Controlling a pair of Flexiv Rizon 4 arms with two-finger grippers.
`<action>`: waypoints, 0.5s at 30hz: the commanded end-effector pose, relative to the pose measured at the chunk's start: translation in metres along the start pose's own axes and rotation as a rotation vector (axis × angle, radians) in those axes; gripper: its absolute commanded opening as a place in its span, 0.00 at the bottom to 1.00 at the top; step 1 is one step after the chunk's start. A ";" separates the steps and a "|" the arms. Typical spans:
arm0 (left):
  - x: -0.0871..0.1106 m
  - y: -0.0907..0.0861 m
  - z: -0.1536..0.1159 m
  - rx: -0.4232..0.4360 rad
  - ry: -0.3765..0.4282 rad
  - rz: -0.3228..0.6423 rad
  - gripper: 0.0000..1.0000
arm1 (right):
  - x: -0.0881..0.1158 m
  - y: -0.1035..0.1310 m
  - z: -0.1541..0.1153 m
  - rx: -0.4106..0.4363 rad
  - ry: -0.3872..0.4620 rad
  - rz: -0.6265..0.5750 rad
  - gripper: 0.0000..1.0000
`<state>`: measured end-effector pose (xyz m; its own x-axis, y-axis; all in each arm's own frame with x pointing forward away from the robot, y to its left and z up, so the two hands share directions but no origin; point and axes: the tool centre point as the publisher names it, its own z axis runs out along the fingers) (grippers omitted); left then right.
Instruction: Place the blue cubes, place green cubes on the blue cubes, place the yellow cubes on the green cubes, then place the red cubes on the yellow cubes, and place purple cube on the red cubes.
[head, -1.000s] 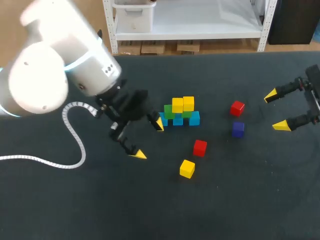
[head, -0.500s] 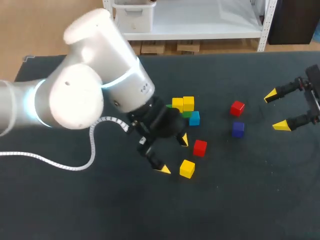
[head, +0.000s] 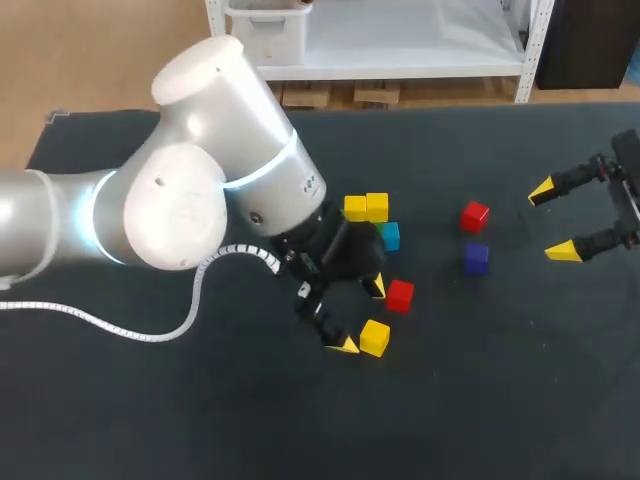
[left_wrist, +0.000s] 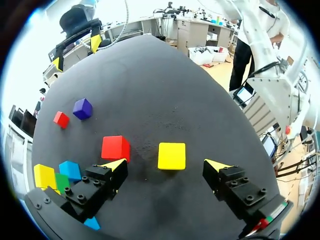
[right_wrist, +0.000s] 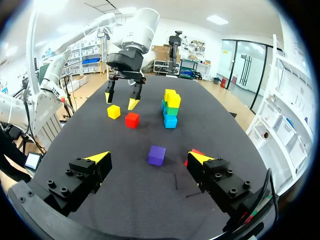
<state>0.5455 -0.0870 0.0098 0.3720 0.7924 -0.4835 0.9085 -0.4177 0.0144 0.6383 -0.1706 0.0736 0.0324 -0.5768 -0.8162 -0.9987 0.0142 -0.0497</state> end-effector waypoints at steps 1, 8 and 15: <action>-0.003 -0.006 0.004 -0.013 0.005 -0.004 1.00 | 0.000 0.000 0.000 0.000 -0.002 -0.001 1.00; -0.005 -0.008 0.008 -0.012 0.019 -0.003 1.00 | 0.000 0.000 0.000 0.000 -0.002 -0.001 1.00; -0.006 -0.008 0.013 0.005 0.045 -0.023 1.00 | 0.000 0.000 0.000 0.000 -0.002 -0.001 1.00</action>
<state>0.5309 -0.0905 0.0035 0.3613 0.8146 -0.4538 0.9156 -0.4021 0.0071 0.6383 -0.1706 0.0736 0.0324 -0.5769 -0.8162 -0.9987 0.0142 -0.0497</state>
